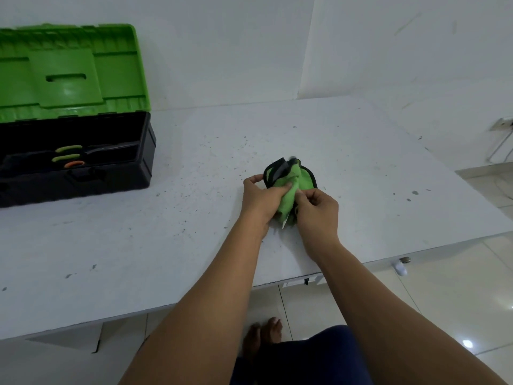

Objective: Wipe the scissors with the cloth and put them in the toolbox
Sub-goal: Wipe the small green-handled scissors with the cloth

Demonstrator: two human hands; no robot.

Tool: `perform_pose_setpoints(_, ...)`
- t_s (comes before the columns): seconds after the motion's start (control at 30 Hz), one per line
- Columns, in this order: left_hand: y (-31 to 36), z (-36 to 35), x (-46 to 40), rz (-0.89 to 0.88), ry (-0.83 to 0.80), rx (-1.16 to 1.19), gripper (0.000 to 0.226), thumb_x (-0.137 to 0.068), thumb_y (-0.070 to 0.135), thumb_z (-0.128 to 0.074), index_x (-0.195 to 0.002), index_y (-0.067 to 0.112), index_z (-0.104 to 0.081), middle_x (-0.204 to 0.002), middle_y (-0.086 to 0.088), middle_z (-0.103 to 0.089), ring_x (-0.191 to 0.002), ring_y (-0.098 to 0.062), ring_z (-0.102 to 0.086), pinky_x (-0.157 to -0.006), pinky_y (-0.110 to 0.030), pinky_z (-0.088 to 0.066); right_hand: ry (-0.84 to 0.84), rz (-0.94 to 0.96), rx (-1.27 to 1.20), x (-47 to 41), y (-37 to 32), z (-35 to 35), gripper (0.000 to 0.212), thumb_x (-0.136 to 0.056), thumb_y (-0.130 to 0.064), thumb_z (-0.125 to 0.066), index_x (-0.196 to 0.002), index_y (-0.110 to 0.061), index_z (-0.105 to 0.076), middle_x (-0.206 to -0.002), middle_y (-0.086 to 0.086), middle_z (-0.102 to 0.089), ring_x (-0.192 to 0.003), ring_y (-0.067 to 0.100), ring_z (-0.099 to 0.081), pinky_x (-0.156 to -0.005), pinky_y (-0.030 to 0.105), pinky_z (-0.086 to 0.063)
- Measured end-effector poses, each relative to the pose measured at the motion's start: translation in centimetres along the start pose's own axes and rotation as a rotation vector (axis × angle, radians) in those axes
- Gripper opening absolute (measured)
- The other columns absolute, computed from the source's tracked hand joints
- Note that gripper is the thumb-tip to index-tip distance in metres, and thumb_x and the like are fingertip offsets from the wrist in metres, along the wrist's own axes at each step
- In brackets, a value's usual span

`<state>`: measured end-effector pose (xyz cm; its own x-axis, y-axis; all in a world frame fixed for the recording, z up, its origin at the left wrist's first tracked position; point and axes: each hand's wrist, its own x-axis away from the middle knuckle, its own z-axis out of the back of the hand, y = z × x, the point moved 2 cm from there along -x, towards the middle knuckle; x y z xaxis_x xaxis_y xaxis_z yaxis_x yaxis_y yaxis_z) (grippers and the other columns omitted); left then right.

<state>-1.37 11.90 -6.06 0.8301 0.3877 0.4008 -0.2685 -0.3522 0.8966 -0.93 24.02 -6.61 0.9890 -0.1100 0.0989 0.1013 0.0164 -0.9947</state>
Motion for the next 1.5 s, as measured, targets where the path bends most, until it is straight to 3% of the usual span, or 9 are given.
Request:
perform_pose_setpoints(0.1,0.1,0.1,0.2,-0.045,0.025,-0.045,0.063,-0.086,0.013,-0.085,-0.131,0.026,-0.042,-0.115,-0.005,-0.068,-0.1,-0.019,-0.072,-0.079,-0.034,-0.063,-0.011,-0.003,0.026,0.0,0.1,-0.1,0.022,-0.099,-0.011,-0.06,-0.083,0.003,-0.067,-0.068,0.005,-0.061,-0.063,0.014,-0.051,-0.058,0.029,-0.044)
perform_pose_setpoints(0.23,0.6,-0.5,-0.2,-0.024,0.083,-0.012,0.062,-0.087,0.007,-0.08,-0.128,0.027,-0.037,-0.123,-0.01,-0.062,-0.103,-0.023,-0.068,-0.091,-0.041,-0.062,-0.02,0.018,0.052,0.0,-0.1,-0.3,0.026,-0.099,-0.016,-0.062,-0.079,-0.002,-0.068,-0.066,0.004,-0.061,-0.06,0.012,-0.051,-0.059,0.031,-0.044)
perform_pose_setpoints(0.4,0.7,-0.8,-0.5,-0.024,0.157,0.114,0.057,-0.09,0.004,-0.076,-0.129,0.023,-0.039,-0.112,-0.009,-0.063,-0.089,-0.019,-0.069,-0.069,-0.032,-0.061,-0.023,0.035,0.067,0.2,-0.2,-0.2,0.023,-0.098,-0.017,-0.065,-0.076,-0.009,-0.067,-0.065,0.0,-0.059,-0.059,0.012,-0.049,-0.058,0.028,-0.043)
perform_pose_setpoints(0.67,-0.2,-0.2,-1.1,-0.01,0.048,0.02,0.066,-0.085,0.009,-0.083,-0.13,0.029,-0.039,-0.123,-0.011,-0.066,-0.107,-0.027,-0.072,-0.095,-0.048,-0.062,-0.021,0.019,0.052,-0.2,0.1,-0.3,0.021,-0.098,-0.015,-0.064,-0.081,-0.002,-0.069,-0.068,0.004,-0.06,-0.058,0.011,-0.049,-0.055,0.026,-0.043)
perform_pose_setpoints(0.8,0.5,-1.0,-1.9,0.038,0.096,0.112,0.063,-0.087,-0.001,-0.076,-0.128,0.027,-0.037,-0.12,-0.014,-0.062,-0.104,-0.028,-0.07,-0.093,-0.046,-0.062,-0.024,0.015,0.075,-0.4,0.0,-0.3,0.023,-0.098,-0.018,-0.067,-0.077,-0.01,-0.068,-0.063,-0.001,-0.059,-0.051,0.007,-0.046,-0.049,0.021,-0.04)
perform_pose_setpoints(1.07,1.6,-1.7,-3.7,0.081,0.196,0.155,0.058,-0.085,-0.002,-0.072,-0.127,0.02,-0.038,-0.113,-0.013,-0.063,-0.098,-0.028,-0.07,-0.091,-0.047,-0.063,0.0,0.019,0.077,-0.3,0.1,-0.5,0.022,-0.096,-0.018,-0.067,-0.075,-0.012,-0.065,-0.063,0.001,-0.057,-0.054,0.012,-0.046,-0.052,0.026,-0.04)
perform_pose_setpoints(1.2,2.1,-1.2,-4.4,0.061,0.224,0.169,0.056,-0.087,-0.001,-0.07,-0.129,0.017,-0.04,-0.107,-0.01,-0.063,-0.088,-0.023,-0.064,-0.08,-0.038,-0.059,-0.005,0.013,0.066,0.1,0.2,-0.3,0.02,-0.096,-0.015,-0.066,-0.077,-0.01,-0.065,-0.06,0.0,-0.055,-0.051,0.012,-0.044,-0.05,0.026,-0.039)
perform_pose_setpoints(1.33,1.7,-1.0,-4.5,0.037,0.128,0.148,0.065,-0.079,0.007,-0.084,-0.13,0.017,-0.044,-0.124,-0.013,-0.066,-0.109,-0.03,-0.069,-0.098,-0.05,-0.059,0.006,-0.002,0.019,0.1,0.1,0.0,0.019,-0.096,-0.015,-0.066,-0.078,-0.009,-0.065,-0.063,0.005,-0.057,-0.057,0.017,-0.047,-0.055,0.029,-0.042)
perform_pose_setpoints(1.5,-0.1,-1.3,-3.8,0.029,0.075,0.128,0.064,-0.081,0.005,-0.085,-0.129,0.019,-0.044,-0.122,-0.014,-0.068,-0.107,-0.031,-0.072,-0.095,-0.049,-0.062,0.005,0.002,0.006,0.0,0.1,-0.1,0.021,-0.096,-0.018,-0.066,-0.077,-0.009,-0.067,-0.068,0.006,-0.059,-0.062,0.018,-0.049,-0.057,0.029,-0.042)
